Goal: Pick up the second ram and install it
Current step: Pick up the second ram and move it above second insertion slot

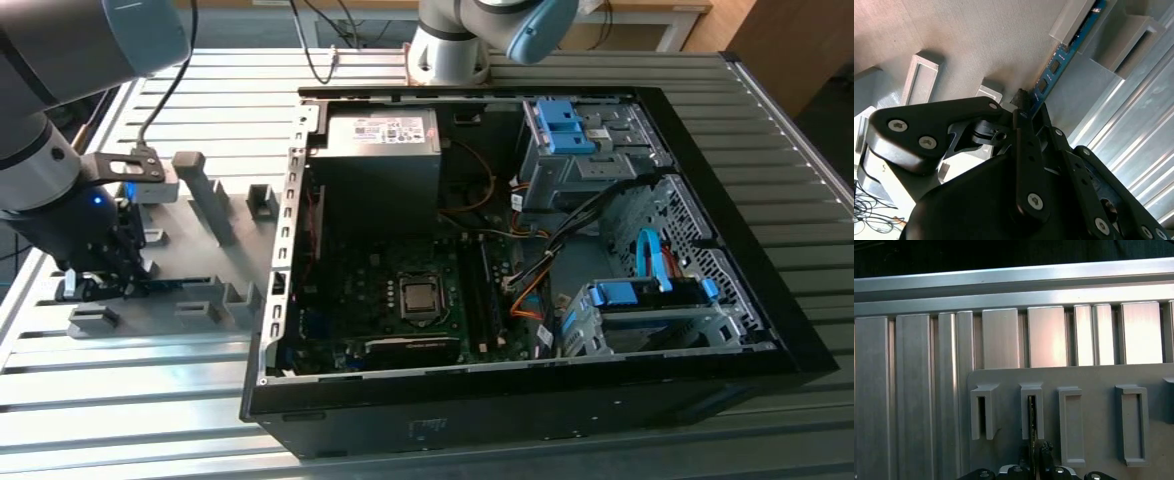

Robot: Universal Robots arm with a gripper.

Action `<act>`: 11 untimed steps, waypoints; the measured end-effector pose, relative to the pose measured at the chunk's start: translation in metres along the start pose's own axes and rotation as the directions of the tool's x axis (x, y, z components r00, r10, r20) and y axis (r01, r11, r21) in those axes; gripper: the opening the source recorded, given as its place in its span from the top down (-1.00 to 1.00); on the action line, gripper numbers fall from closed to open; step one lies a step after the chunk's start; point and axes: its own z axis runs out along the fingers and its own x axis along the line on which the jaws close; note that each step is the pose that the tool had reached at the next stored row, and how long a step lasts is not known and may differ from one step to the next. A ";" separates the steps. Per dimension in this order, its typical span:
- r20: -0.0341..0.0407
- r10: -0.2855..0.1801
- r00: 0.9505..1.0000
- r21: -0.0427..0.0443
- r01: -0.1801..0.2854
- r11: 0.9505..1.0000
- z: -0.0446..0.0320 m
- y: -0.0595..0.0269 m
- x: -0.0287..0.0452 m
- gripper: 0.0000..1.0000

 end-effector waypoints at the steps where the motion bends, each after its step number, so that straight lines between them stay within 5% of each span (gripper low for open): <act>1: 0.000 0.000 1.000 0.000 0.000 1.000 0.0001 -0.0001 0.0000 0.55; 11: 0.000 0.000 1.000 0.000 0.000 1.000 0.0009 -0.0012 -0.0001 0.55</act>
